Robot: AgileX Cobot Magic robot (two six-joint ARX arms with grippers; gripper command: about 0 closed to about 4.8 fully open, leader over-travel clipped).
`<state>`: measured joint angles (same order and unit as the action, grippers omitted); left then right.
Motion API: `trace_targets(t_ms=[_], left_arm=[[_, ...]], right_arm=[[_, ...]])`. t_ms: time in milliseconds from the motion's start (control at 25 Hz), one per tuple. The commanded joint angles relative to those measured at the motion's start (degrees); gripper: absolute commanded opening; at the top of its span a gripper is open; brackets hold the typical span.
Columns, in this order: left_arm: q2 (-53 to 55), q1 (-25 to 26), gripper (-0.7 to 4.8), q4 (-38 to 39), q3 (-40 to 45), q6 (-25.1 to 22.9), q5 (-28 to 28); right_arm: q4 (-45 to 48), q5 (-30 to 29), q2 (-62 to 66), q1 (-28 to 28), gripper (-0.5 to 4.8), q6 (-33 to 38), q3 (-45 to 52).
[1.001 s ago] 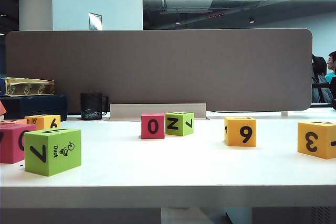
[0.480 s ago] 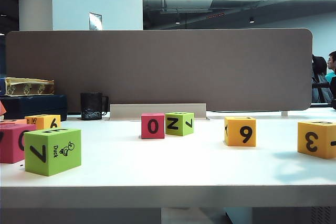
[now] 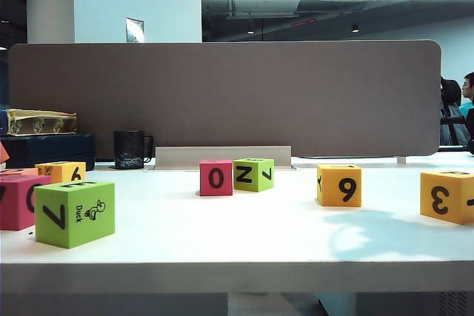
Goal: Select the appropriate blocks from the scattered letter blocks on the table and arrange them in a row to spell out "DEEP".
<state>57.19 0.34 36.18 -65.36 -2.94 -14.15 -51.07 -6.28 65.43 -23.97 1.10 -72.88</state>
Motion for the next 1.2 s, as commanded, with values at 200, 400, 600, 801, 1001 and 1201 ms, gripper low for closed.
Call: trace_targets(t_ms=[200, 400, 600, 801, 1001, 1201], left_arm=[[0.0, 0.0, -0.06, -1.2, -0.3, 2.3, -6.1], [0.0, 0.0, -0.06, -2.6, -0.3, 2.8, -6.7], [0.8, 0.0, -0.06, -2.7, -0.3, 5.0, -5.5], [4.9, 0.0, -0.06, -3.3, -0.3, 5.0, -2.3], [11.6, 0.0, -0.06, -5.3, -0.3, 4.9, -2.4], [17.6, 0.0, -0.06, -11.6, -0.3, 5.1, -1.3]], right_arm=[[0.9, -5.1, 0.0, 0.0, -0.01, 0.4, -0.2], [3.8, -11.3, 0.0, 0.0, -0.01, 0.4, -0.2], [4.4, -12.3, 0.0, 0.0, -0.02, 1.2, -0.2], [4.5, -12.3, 0.1, 0.0, -0.02, 2.3, -0.2], [4.9, -12.3, 0.4, 0.0, -0.02, 2.3, -0.2], [5.5, -12.9, 3.0, -1.3, -0.02, 3.4, -0.2]])
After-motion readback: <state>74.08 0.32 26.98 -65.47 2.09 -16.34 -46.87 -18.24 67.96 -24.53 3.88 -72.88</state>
